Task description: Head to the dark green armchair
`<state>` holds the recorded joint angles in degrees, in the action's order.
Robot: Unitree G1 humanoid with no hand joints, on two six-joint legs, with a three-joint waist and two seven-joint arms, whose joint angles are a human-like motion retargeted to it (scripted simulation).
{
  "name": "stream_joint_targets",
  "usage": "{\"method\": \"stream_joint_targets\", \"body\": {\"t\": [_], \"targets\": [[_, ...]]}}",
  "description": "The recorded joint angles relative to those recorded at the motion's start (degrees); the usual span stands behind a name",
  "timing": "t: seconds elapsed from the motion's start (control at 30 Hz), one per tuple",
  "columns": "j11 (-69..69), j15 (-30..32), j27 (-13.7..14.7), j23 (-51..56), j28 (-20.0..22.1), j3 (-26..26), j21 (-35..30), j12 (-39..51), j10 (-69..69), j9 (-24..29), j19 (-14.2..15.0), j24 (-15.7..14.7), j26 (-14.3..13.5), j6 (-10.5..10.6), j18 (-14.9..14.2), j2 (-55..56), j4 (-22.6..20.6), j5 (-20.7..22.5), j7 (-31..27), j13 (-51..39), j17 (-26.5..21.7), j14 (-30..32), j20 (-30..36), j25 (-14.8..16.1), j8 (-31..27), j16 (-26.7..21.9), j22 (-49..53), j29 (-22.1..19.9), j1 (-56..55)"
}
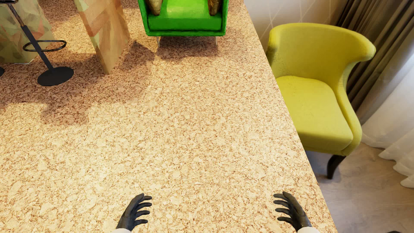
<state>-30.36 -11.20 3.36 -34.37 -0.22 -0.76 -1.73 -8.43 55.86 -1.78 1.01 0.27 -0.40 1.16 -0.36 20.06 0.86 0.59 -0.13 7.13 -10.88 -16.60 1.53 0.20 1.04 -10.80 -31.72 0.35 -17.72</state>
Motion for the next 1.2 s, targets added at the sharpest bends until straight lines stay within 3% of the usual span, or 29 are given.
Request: {"method": "stream_joint_targets", "body": {"t": [0.03, 0.07, 0.1, 0.13, 0.2, 0.27, 0.3, 0.37, 0.4, 0.43, 0.47, 0.5, 0.53, 0.57, 0.63, 0.67, 0.7, 0.73, 0.77, 0.83, 0.87, 0.9, 0.93, 1.03, 1.13, 1.17, 1.2], "targets": [[-1.23, -1.4, 0.87, -1.58, -1.07, -0.41, 0.9, -1.64, -2.89, 0.04, -0.3, 0.87, 0.1, -0.09, 1.06, -0.63, 1.12, 0.07, 0.51, 1.33, -1.25, -4.98, 0.31, 0.65, -0.09, 0.79, -2.51, 0.12, -1.19], [-4.51, -3.74, 0.2, -0.2, -2.53, -0.12, 0.36, -3.41, -11.53, 0.74, -0.01, 2.2, 1.2, -0.2, 7.55, 0.13, 3.13, 0.0, -0.56, 1.43, -1.03, -13.2, 0.13, 1.63, 0.15, 0.72, -3.69, -0.31, -3.0], [-7.52, -7.04, -1.07, -0.19, -3.97, -0.68, -1.36, -4.12, -11.96, 1.02, 0.61, 3.12, 2.96, -0.79, -6.31, 0.68, 4.66, -0.42, 0.22, 1.34, -0.42, -9.76, -1.23, 2.14, -0.02, 0.74, -5.81, -1.28, -2.92], [-9.62, -9.24, -3.05, -0.3, -4.82, -1.11, -1.87, -3.78, -12.04, 1.25, 1.48, 3.32, 5.1, -1.44, -1.81, 0.82, 4.54, -1.01, 1.11, 1.1, 0.59, -7.91, -0.29, 1.96, -0.07, 0.46, -7.38, -2.34, -2.4], [-12.99, -12.36, -5.89, 0.24, -4.38, -0.07, -2.07, -3.73, -12.08, 1.97, 2.03, 1.77, 8.03, -4.49, -1.44, 0.98, 2.68, -1.88, 1.17, 1.46, 2.3, -10.16, 0.99, 0.1, -1.15, -0.04, -6.48, -3.51, -0.81], [-15.2, -13.86, -5.21, -0.22, -1.09, 2.12, 0.68, -2.02, -12.22, 2.57, 0.96, -1.97, 6.56, -6.94, -1.73, 2.73, 1.96, -2.75, 1.51, 3.28, 3.32, -12.87, 2.14, -1.45, -1.01, -0.25, -5.64, -3.04, 1.27], [-16.03, -15.74, -4.21, -1.61, 0.4, 2.14, 0.9, 0.21, -11.29, 3.49, 0.54, -3.89, 4.76, -6.87, -2.04, 1.61, 2.16, -2.56, 1.19, 4.88, 2.25, -14.29, 2.76, -1.44, -0.8, -0.18, -4.54, -2.69, 2.39], [-16.75, -18.88, -4.03, -2.55, 3.44, 2.12, 2.58, 3.0, -1.41, 5.5, 0.66, -6.27, 0.53, -6.01, -1.37, -0.7, 1.25, -3.07, 0.06, 6.62, -0.31, -10.95, 3.14, -0.12, -0.84, 3.23, -2.79, -2.9, -0.38], [-13.93, -18.72, -3.96, -3.25, 3.71, 1.37, 2.98, 2.55, 5.56, 5.82, 0.74, -6.97, -0.61, -3.91, 3.13, -3.04, 1.09, -2.46, -0.76, 6.12, -1.77, -4.23, 4.06, 1.24, -0.95, 3.92, -3.86, -3.83, -3.93], [-11.21, -18.67, -3.85, -2.66, 2.6, 0.19, 3.22, 1.7, 7.72, 5.99, 0.85, -7.32, -0.57, -2.19, 7.72, -5.42, 1.45, -2.31, -0.19, 5.07, -1.68, -0.87, 3.6, 2.59, -1.25, 3.02, -4.75, -5.01, -6.98], [-11.2, -18.67, -3.16, -1.32, 1.19, -1.93, 2.37, 0.3, 5.71, 6.36, 1.49, -6.61, 0.97, 0.03, 10.2, -6.72, 2.59, -2.47, 1.13, 3.89, -1.75, -3.09, 3.21, 3.49, -0.66, 2.78, -2.24, -5.72, -10.34], [-22.06, -14.82, -3.41, 0.06, 0.07, -2.43, 1.0, -1.92, -2.48, 6.93, 2.59, -4.47, 2.27, 2.05, 11.27, -2.92, 4.28, -2.46, 2.02, 1.02, -0.12, -4.56, 1.9, 3.15, -0.01, 0.96, -1.9, -5.58, -11.84], [-34.43, -6.33, -4.5, -0.8, -0.14, -2.32, -0.73, -3.87, -7.01, 7.28, 3.78, -2.13, 2.98, 3.24, -2.58, 2.21, 5.3, -2.54, 1.53, -3.0, 1.58, -6.5, 1.96, 2.18, -0.29, -1.11, -6.16, -4.89, -9.63], [-39.52, -1.18, -5.27, -1.02, 0.53, -2.03, -0.63, -4.56, -7.0, 6.57, 4.95, -0.62, 4.45, 2.96, -2.35, 6.49, 4.72, -3.0, 1.83, -3.77, 3.15, -8.15, 3.22, 1.14, -0.89, -2.61, -9.44, -3.6, -7.92], [-26.15, -9.52, -4.2, -1.09, 3.92, -0.06, 0.01, -3.71, -8.86, 6.43, 6.67, -1.14, 7.91, -0.09, -2.66, 11.41, 3.06, -3.92, 2.24, -0.27, 3.19, -10.11, 2.7, 0.02, -2.24, 0.87, -4.25, -0.56, -2.95], [-18.44, -4.55, -3.05, -2.91, 5.23, 1.55, 0.34, -2.57, -3.39, 6.91, 6.36, -1.77, 8.05, -1.73, -1.48, 12.84, 2.25, -4.59, 1.71, -0.46, 1.31, -10.25, 1.23, -0.29, -2.56, 4.17, -0.61, 0.81, -3.37], [-18.71, -6.07, -2.12, -3.56, 4.75, 0.31, 1.53, -1.63, 5.55, 6.45, 0.61, -2.42, 6.36, -1.51, 0.53, 11.18, 2.1, -3.93, 0.46, 0.04, -1.55, -4.34, 3.66, -0.52, -2.31, 4.04, -1.72, 1.23, -7.0], [-17.76, -7.0, -1.15, -3.41, 3.01, -0.5, 1.96, -2.02, 10.55, 5.21, 0.94, -3.26, 4.85, -0.79, 4.56, 9.53, 2.1, -3.58, -0.22, 0.74, -3.63, 0.84, 4.09, -0.37, -2.04, 3.46, -2.47, 0.64, -10.57], [-15.75, -7.48, 0.44, -4.02, 0.37, -1.59, 2.24, -3.01, 9.99, 3.46, 1.04, -4.2, 4.13, -0.03, 6.79, 7.58, 1.86, -3.73, 0.44, 1.91, -4.63, -0.73, 3.84, 0.1, -1.97, 2.84, -2.88, -0.81, -12.97], [-11.96, -8.39, -1.52, -0.4, -3.47, -2.95, 0.07, -3.02, 1.93, 2.12, 1.81, -5.17, 6.09, 2.41, 3.37, 2.51, 3.41, -3.88, 0.48, -0.57, -2.39, -8.59, 0.41, 1.89, -0.72, 2.42, -1.24, -3.83, -13.98], [-11.42, -9.84, -3.26, 1.85, -4.42, -3.37, -1.34, -3.68, -8.33, 0.87, 2.22, -5.22, 6.97, 3.55, 3.7, 1.13, 4.7, -3.47, -0.4, -1.83, -0.91, -10.5, -0.72, 2.4, -0.46, 0.97, -1.06, -4.54, -13.05], [-15.7, -11.57, -4.33, 1.45, -4.14, -3.79, -1.41, -3.26, -12.42, 0.86, 2.6, -4.83, 6.61, 2.67, -5.82, 1.46, 4.88, -4.1, 0.15, -3.33, 1.37, 0.5, -0.78, 2.39, -1.21, -1.32, -5.03, -4.67, -10.12], [-21.11, -10.79, -4.5, 0.51, -2.92, -3.06, -1.68, -2.95, -12.18, 1.49, 2.81, -4.04, 6.4, 1.19, -3.31, 2.97, 3.9, -4.54, 0.15, -3.78, 3.17, 0.03, -0.5, 1.87, -2.07, -2.7, -6.25, -4.29, -9.05], [-14.78, -14.58, -4.38, -1.2, 1.77, -1.85, -0.64, -3.78, -11.58, 2.67, 3.67, -2.65, 2.75, -3.05, -3.43, -0.06, 3.34, -5.48, 0.54, 3.83, 2.49, -4.14, 0.58, -0.12, -2.67, 1.92, -4.81, -0.86, -6.31], [-11.14, -16.41, -10.97, 0.75, -0.34, -1.35, -0.82, -0.72, -11.8, 4.46, 3.34, -2.89, -1.64, -3.85, -3.84, -4.81, 4.34, -4.57, -0.42, 4.61, 0.27, -7.68, 1.28, 1.38, -1.32, 1.45, -4.88, -0.79, -3.45], [-12.55, -16.03, -11.37, 0.76, -0.96, -1.76, -1.36, -0.73, -11.59, 5.58, 3.57, -3.12, -2.4, -3.27, -3.86, -5.31, 4.82, -4.11, -0.59, 1.92, 0.04, -8.97, 2.13, 2.15, -1.23, 1.1, -4.87, -1.69, -2.25], [-20.19, -11.57, -10.56, 1.83, -0.79, -1.81, -0.4, -2.67, -12.66, 6.44, 4.42, -3.19, -2.82, -3.1, -3.89, -2.22, 4.84, -3.77, -0.9, -0.25, 1.46, -9.46, 3.07, 2.77, -1.79, 0.54, -4.45, -2.58, -0.67]]}}
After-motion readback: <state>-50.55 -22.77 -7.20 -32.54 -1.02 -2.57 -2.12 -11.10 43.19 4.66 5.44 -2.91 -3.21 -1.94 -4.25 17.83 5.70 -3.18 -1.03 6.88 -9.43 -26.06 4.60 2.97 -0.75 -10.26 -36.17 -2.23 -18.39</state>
